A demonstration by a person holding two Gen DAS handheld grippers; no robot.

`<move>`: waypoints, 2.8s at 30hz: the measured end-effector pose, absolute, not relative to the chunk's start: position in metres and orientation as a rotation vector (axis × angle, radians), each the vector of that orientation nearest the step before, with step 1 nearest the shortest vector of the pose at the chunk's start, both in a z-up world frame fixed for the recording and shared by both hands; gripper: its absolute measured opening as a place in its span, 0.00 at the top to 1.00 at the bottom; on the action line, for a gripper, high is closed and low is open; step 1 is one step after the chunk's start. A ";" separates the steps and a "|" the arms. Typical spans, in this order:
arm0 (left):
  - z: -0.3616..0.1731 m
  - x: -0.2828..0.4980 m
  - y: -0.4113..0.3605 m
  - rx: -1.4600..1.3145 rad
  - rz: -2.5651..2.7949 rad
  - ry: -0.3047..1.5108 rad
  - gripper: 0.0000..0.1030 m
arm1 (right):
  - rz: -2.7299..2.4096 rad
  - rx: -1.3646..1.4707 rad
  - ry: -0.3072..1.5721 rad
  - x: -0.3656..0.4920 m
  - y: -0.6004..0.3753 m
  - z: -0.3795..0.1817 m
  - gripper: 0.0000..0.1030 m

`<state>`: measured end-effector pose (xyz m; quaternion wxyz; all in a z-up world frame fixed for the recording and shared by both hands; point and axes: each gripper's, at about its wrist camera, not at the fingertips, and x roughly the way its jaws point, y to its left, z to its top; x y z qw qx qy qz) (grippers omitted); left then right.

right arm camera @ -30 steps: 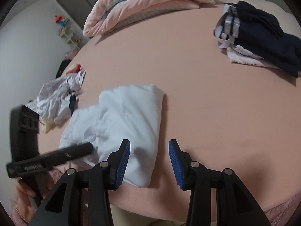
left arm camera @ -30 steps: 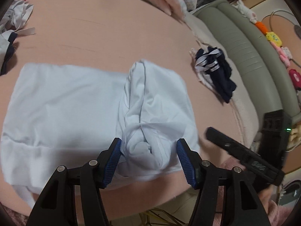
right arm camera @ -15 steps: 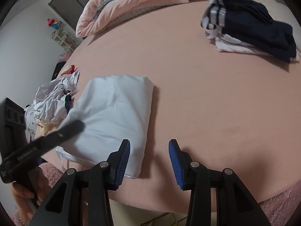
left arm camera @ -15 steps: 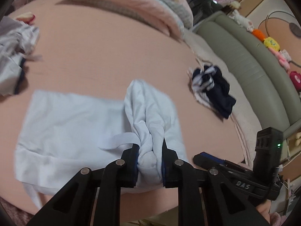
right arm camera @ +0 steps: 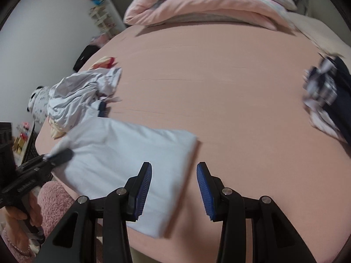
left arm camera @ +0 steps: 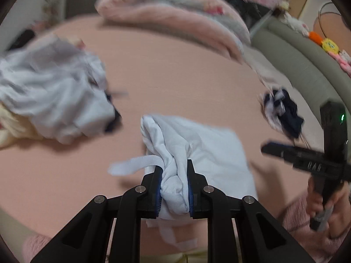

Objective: Fold clothes

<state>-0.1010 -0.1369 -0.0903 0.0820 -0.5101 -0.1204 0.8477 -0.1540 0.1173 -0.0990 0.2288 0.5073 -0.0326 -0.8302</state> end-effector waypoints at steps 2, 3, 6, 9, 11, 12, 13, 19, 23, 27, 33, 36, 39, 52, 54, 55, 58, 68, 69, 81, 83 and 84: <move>-0.108 -0.105 -0.148 -1.610 2.551 -0.366 0.70 | -2.276 1.438 -0.071 -0.154 0.106 -0.113 0.59; -0.108 -0.104 -0.155 -1.620 2.568 -0.394 0.59 | -2.275 1.490 -0.067 -0.155 0.104 -0.124 0.59; -0.093 -0.097 -0.175 -1.599 2.607 -0.502 0.56 | -2.270 1.603 -0.094 -0.155 0.103 -0.150 0.59; -0.076 -0.095 -0.182 -1.512 2.629 -0.548 0.56 | -2.273 1.565 -0.239 -0.148 0.118 -0.149 0.59; -0.072 -0.098 -0.183 -1.463 2.600 -0.603 0.49 | -2.286 1.532 -0.278 -0.148 0.124 -0.145 0.59; -0.078 -0.103 -0.181 -1.469 2.557 -0.639 0.43 | -2.291 1.512 -0.290 -0.148 0.126 -0.144 0.55; -0.087 -0.108 -0.178 -1.513 2.535 -0.646 0.42 | -2.279 1.502 -0.310 -0.149 0.128 -0.145 0.47; -0.127 -0.109 -0.167 -1.594 2.500 -0.713 0.42 | -2.171 1.533 -0.392 -0.148 0.120 -0.175 0.40; -0.143 -0.102 -0.182 -1.530 2.380 -0.987 0.50 | -2.145 1.534 -0.519 -0.149 0.130 -0.176 0.86; -0.148 -0.095 -0.185 -1.486 2.257 -1.099 0.51 | -2.124 1.495 -0.569 -0.144 0.133 -0.169 0.91; -0.143 -0.093 -0.197 -1.513 2.309 -1.103 0.49 | -2.097 1.559 -0.583 -0.151 0.131 -0.180 0.68; -0.139 -0.096 -0.190 -1.531 2.345 -0.982 0.52 | -2.071 1.518 -0.606 -0.150 0.128 -0.186 0.54; -0.137 -0.095 -0.180 -1.517 2.312 -0.985 0.66 | -2.069 1.499 -0.515 -0.150 0.112 -0.183 0.73; -0.114 -0.091 -0.089 -1.426 2.184 -0.875 0.71 | -2.351 1.268 -0.345 -0.112 0.168 -0.102 0.90; -0.110 -0.096 -0.065 -1.395 2.143 -0.806 0.71 | -2.407 1.250 -0.349 -0.108 0.193 -0.095 0.90; -0.108 -0.099 -0.053 -1.380 2.122 -0.771 0.72 | -2.434 1.242 -0.353 -0.107 0.207 -0.093 0.90; -0.108 -0.106 -0.027 -1.391 2.129 -0.651 0.72 | -2.450 1.321 -0.380 -0.109 0.238 -0.109 0.88; -0.124 -0.083 -0.058 -1.539 2.157 -0.746 0.44 | -2.452 1.517 -0.331 -0.114 0.261 -0.147 0.76; -0.115 -0.080 -0.061 -1.505 2.198 -0.731 0.45 | -2.497 1.497 -0.322 -0.113 0.265 -0.142 0.76; -0.113 -0.086 -0.014 -1.556 2.316 -0.365 0.74 | -2.488 1.410 -0.102 -0.104 0.233 -0.135 0.76; -0.122 -0.080 -0.020 -1.577 2.310 -0.415 0.73 | -2.483 1.452 -0.099 -0.106 0.237 -0.146 0.76; -0.124 -0.078 -0.027 -1.585 2.297 -0.471 0.72 | -2.496 1.460 -0.104 -0.107 0.241 -0.147 0.76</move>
